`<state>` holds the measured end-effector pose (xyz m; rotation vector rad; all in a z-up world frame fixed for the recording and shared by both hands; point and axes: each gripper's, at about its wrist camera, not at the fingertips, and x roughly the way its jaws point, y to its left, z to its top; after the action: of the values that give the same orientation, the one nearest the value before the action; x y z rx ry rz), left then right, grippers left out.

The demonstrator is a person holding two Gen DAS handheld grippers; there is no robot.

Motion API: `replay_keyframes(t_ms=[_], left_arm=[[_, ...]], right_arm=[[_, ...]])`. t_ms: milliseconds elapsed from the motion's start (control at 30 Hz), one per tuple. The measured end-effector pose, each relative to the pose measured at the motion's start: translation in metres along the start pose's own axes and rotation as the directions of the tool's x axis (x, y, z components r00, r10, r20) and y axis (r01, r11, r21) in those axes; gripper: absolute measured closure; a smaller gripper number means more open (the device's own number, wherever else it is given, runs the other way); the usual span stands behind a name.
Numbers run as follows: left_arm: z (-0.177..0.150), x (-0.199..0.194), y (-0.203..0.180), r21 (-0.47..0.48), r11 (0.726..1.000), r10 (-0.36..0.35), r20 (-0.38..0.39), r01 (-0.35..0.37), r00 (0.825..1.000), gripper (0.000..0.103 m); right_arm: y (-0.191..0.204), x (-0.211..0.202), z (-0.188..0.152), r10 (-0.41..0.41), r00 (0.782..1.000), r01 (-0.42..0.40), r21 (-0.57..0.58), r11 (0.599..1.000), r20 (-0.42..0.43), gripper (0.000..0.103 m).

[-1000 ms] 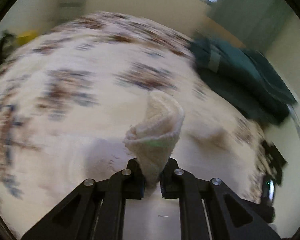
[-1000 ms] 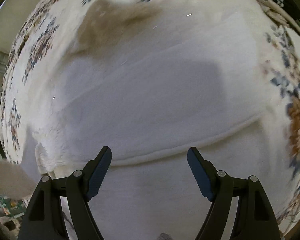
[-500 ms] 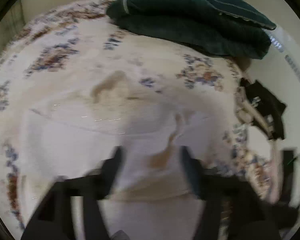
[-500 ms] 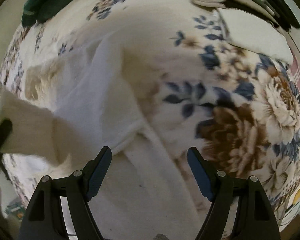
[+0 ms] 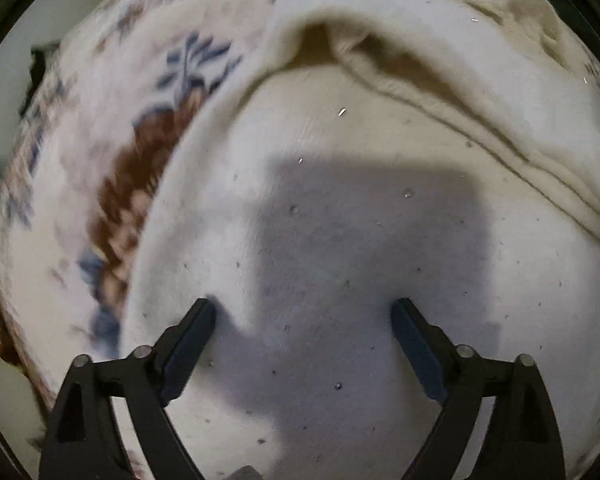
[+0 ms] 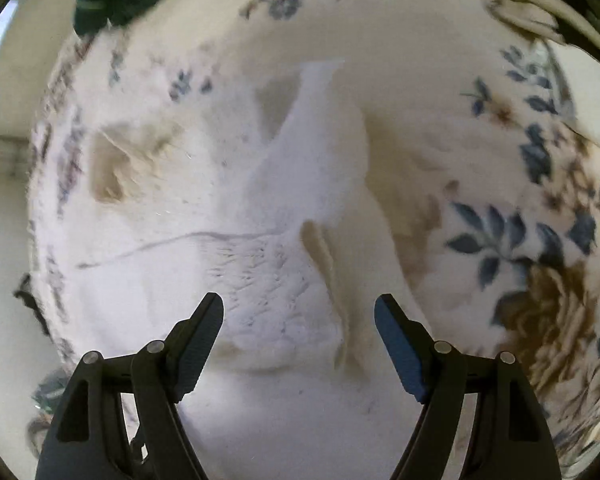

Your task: Fold small clothes

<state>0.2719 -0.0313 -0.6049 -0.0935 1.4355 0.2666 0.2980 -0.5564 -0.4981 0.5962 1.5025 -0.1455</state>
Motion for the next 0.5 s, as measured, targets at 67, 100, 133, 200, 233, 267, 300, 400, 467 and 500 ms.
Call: replay_keyframes(t_ms=[67,100,133,200,233,267,300,400,467,500], left_arm=[[0.003,0.01,-0.001,-0.011,1.0,-0.009,-0.018,0.009,1.0,0.0],[0.005,0.015,-0.002,-0.021,1.0,-0.015,-0.032,0.015,0.999,0.0],[0.007,0.017,-0.001,-0.029,0.999,-0.021,-0.036,0.02,0.999,0.0],[0.012,0.02,-0.001,-0.047,0.999,-0.031,-0.056,0.028,0.998,0.0],[0.014,0.022,0.001,-0.052,0.998,-0.033,-0.063,0.03,0.997,0.0],[0.016,0.022,0.001,-0.056,0.998,-0.033,-0.07,0.03,0.997,0.0],[0.017,0.022,0.0,-0.05,0.998,-0.032,-0.074,0.028,0.997,0.0],[0.023,0.023,0.0,-0.034,0.999,-0.037,-0.077,0.034,0.996,0.0],[0.029,0.022,0.003,-0.03,0.999,-0.038,-0.093,0.035,0.995,0.0],[0.03,0.02,0.004,-0.027,0.999,-0.034,-0.1,0.031,0.994,0.0]], right_arm=[[0.011,0.014,-0.003,-0.019,1.0,0.018,-0.058,0.998,-0.014,0.078],[0.019,0.021,-0.006,-0.053,0.998,0.051,-0.104,0.993,-0.017,0.094],[0.024,0.026,-0.008,-0.082,0.996,0.079,-0.143,0.987,-0.016,0.094],[0.033,0.018,-0.015,-0.096,0.994,0.103,-0.217,0.971,0.043,0.095],[0.038,0.009,-0.018,-0.115,0.99,0.133,-0.253,0.958,0.087,0.096],[0.042,-0.004,-0.02,-0.115,0.984,0.149,-0.279,0.949,0.134,0.096],[0.041,-0.018,-0.019,-0.112,0.978,0.16,-0.286,0.945,0.179,0.096],[0.031,-0.047,-0.005,-0.133,0.958,0.203,-0.277,0.939,0.253,0.096],[0.02,-0.031,0.013,-0.2,0.957,0.253,-0.269,0.929,0.21,0.096],[0.014,-0.021,0.018,-0.201,0.967,0.237,-0.267,0.934,0.156,0.095]])
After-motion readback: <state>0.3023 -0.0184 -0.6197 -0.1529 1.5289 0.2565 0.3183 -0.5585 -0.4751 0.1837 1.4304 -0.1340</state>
